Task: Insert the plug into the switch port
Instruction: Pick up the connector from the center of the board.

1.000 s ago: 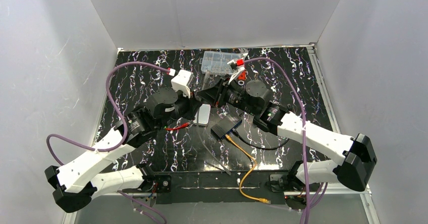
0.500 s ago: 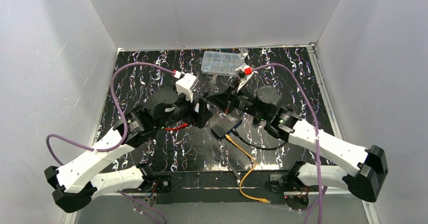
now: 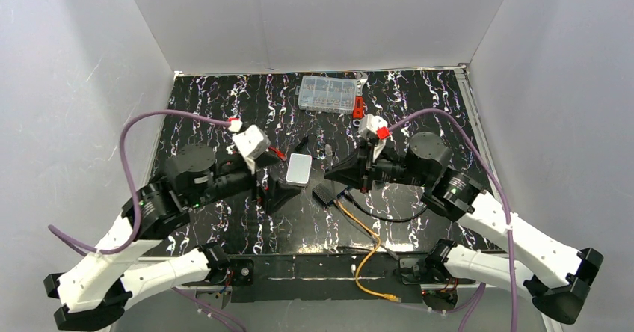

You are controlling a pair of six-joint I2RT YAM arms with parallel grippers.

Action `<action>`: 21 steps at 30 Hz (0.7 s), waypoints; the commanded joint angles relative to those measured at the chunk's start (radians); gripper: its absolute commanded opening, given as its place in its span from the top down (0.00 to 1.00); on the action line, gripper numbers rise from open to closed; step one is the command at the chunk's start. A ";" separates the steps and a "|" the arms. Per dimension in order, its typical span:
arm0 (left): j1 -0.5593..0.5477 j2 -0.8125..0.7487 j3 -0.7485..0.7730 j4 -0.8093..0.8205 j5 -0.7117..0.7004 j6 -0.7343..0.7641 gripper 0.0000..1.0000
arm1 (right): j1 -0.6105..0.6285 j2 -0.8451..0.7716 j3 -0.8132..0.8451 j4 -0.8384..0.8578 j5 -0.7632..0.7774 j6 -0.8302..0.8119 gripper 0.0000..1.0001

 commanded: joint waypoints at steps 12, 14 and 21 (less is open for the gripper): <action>-0.003 -0.042 0.036 -0.076 0.016 0.059 0.02 | -0.004 0.013 0.304 0.065 -0.122 -0.093 0.99; -0.003 -0.045 0.034 -0.080 0.013 0.062 0.02 | -0.004 0.022 0.331 0.044 -0.118 -0.111 0.99; -0.003 -0.054 0.030 -0.074 0.028 0.065 0.02 | -0.005 0.096 0.531 -0.372 -0.038 -0.252 0.99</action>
